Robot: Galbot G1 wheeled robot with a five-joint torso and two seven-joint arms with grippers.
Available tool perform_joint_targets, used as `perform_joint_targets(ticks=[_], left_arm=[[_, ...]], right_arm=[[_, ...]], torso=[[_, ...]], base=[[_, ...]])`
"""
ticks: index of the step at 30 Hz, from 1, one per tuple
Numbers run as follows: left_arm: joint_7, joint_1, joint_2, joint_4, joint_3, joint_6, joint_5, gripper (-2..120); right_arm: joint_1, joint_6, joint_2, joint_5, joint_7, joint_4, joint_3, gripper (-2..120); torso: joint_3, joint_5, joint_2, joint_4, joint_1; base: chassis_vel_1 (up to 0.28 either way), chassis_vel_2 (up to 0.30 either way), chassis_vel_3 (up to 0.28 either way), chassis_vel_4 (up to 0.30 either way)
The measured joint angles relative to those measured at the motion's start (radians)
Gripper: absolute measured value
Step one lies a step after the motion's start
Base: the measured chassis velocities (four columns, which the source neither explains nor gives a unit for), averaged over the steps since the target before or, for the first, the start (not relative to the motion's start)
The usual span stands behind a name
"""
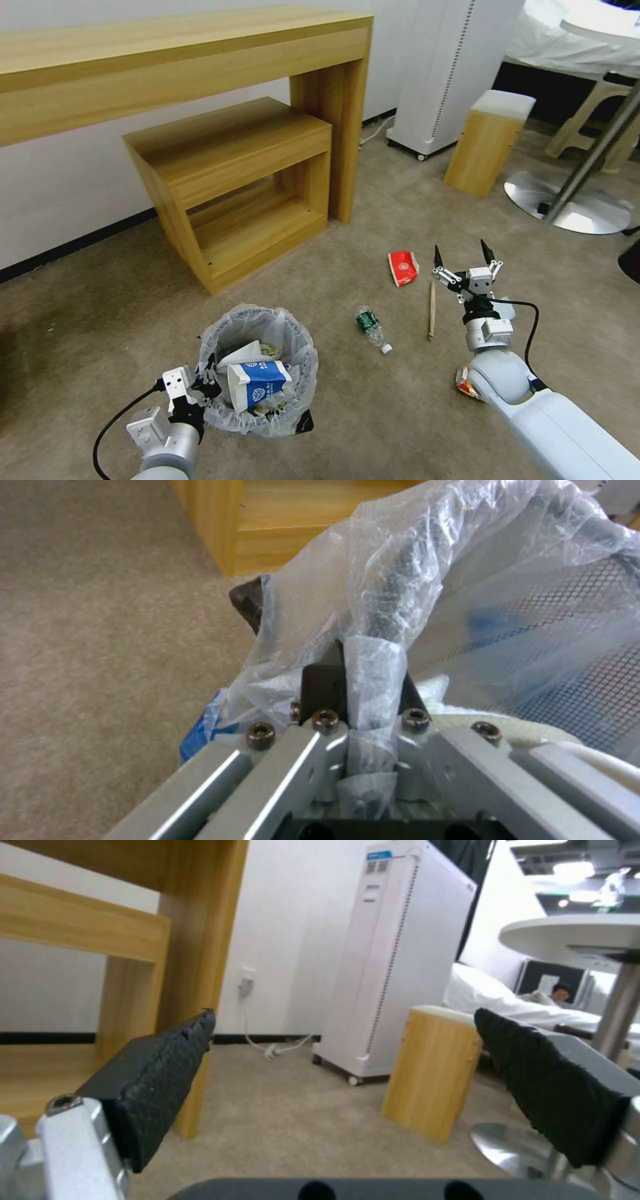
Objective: Pick up the trash bin and place the garbage on the floor into it.
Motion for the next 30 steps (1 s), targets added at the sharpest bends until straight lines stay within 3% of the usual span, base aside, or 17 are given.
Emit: perform_joint_targets(ticks=[30], left_arm=[[-0.011, -0.016, -0.005, 0.004, -0.009, -0.002, -0.011, 1]], right_arm=[[0.013, 0.053, 0.012, -0.044, -0.013, -0.026, 0.000, 98]], torso=[[0.000, 0.0000, 0.000, 0.0003, 0.000]], base=[[-0.009, -0.010, -0.010, -0.010]])
